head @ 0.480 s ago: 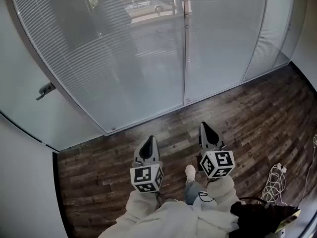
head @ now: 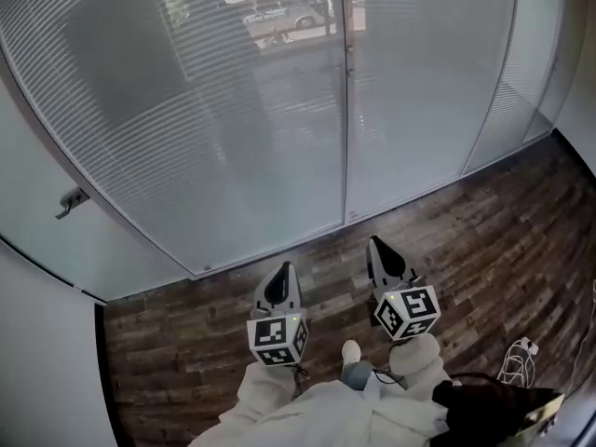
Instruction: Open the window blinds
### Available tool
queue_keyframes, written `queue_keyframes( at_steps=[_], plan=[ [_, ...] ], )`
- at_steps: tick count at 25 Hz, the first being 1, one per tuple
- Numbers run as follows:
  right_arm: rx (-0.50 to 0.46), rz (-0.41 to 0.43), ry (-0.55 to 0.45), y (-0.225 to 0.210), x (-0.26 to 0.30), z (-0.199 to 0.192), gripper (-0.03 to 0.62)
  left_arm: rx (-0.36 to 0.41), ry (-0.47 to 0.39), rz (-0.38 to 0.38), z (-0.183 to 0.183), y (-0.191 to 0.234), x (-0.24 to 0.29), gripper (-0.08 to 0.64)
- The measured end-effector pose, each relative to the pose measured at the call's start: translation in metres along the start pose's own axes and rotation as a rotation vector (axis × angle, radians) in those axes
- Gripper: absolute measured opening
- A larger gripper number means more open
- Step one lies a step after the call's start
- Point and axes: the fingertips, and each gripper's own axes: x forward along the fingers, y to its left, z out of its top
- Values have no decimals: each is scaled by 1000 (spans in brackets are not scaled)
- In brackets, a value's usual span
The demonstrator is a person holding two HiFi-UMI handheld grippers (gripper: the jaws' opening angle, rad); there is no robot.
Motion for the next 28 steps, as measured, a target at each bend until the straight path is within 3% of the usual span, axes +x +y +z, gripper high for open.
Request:
queue_keyframes(
  at_steps=[5,17,22,28],
  plan=[
    [-61,87,3,-57,64,20,12,8,-4,24,18,-12,89,0],
    [6,27,-6,-164,175,23,12,45,-18,80,44,-4,222,0],
    [9,0,-11,-186,233,21,12,41,-37,66,56,19,281,0],
    [-12,-27,-60,-212,316,48,12,46,-67,38,83,49,357,0]
  ],
)
